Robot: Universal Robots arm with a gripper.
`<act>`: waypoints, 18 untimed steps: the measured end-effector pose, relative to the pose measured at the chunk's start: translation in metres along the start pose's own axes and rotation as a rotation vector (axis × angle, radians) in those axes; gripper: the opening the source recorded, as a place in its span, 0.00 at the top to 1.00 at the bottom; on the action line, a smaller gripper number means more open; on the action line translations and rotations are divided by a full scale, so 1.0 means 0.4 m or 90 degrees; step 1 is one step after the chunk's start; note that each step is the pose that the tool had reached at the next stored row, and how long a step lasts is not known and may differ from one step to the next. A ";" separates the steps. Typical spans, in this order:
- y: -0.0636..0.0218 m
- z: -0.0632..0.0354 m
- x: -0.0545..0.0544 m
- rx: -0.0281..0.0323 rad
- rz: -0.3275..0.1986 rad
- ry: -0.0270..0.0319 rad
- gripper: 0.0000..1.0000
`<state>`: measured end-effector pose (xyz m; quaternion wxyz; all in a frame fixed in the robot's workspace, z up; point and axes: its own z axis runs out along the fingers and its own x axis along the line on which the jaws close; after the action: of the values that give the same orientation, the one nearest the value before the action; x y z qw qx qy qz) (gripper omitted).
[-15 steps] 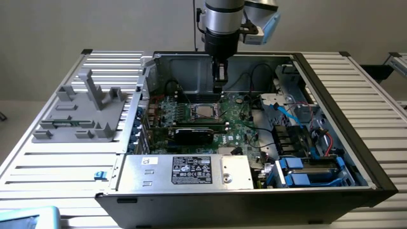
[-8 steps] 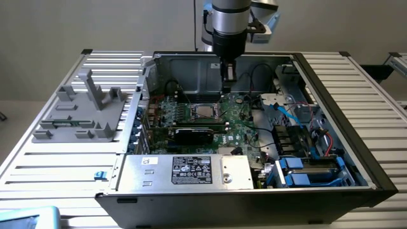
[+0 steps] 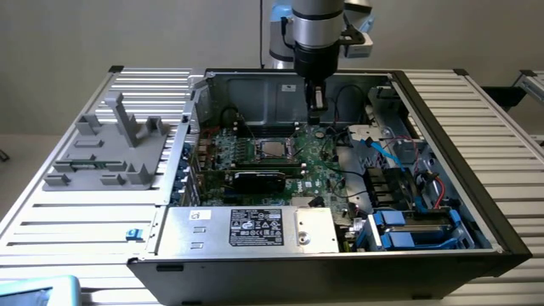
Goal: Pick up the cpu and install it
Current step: 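Close the cpu cover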
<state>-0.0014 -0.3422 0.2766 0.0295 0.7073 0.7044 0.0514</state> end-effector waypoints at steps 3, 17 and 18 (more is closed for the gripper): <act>0.017 0.009 0.000 -0.0031 0.000 0.0000 0.89; 0.046 0.066 -0.002 0.0072 0.006 -0.0009 0.89; 0.046 0.069 -0.002 0.0107 0.007 -0.0009 0.89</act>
<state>0.0200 -0.3422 0.2514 0.0237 0.7117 0.7006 0.0452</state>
